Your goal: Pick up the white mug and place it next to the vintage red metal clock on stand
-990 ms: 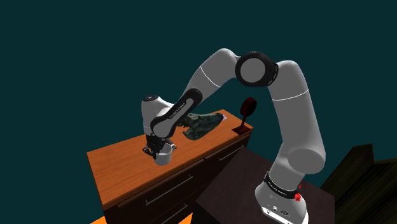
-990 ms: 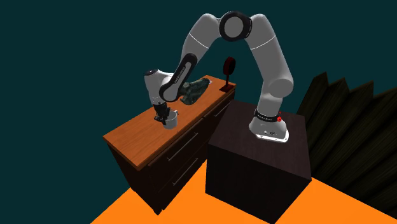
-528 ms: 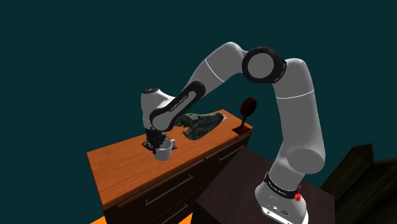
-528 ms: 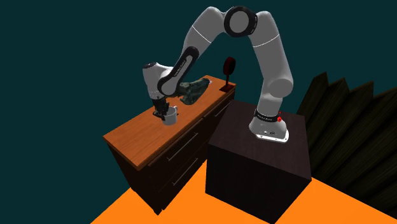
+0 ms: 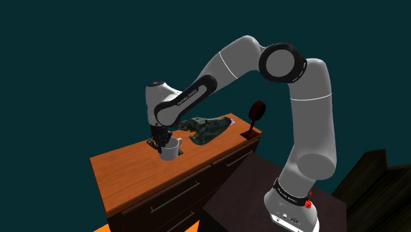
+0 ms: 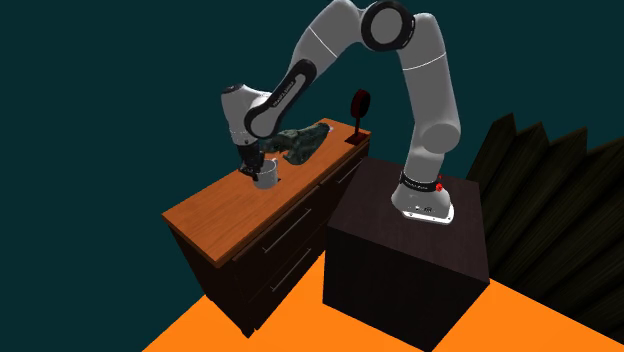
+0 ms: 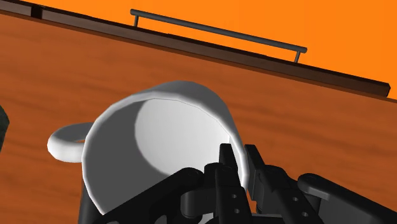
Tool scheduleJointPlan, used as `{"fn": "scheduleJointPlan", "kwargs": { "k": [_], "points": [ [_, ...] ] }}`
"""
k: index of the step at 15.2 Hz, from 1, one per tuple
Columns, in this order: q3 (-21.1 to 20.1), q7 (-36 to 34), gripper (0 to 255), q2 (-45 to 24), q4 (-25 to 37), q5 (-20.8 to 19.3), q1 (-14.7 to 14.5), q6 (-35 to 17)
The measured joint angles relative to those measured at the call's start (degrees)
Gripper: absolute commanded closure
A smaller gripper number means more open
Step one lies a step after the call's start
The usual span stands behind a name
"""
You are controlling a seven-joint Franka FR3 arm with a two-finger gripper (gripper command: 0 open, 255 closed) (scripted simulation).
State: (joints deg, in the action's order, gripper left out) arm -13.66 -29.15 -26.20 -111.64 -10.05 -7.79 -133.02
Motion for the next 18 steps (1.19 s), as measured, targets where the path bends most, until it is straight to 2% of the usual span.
{"fn": "scheduleJointPlan", "kwargs": {
  "k": [18],
  "points": [
    [-1.5, 2.1, 255, 8.5, 2.9, 3.1, 1.0, 11.1]
  ]
}}
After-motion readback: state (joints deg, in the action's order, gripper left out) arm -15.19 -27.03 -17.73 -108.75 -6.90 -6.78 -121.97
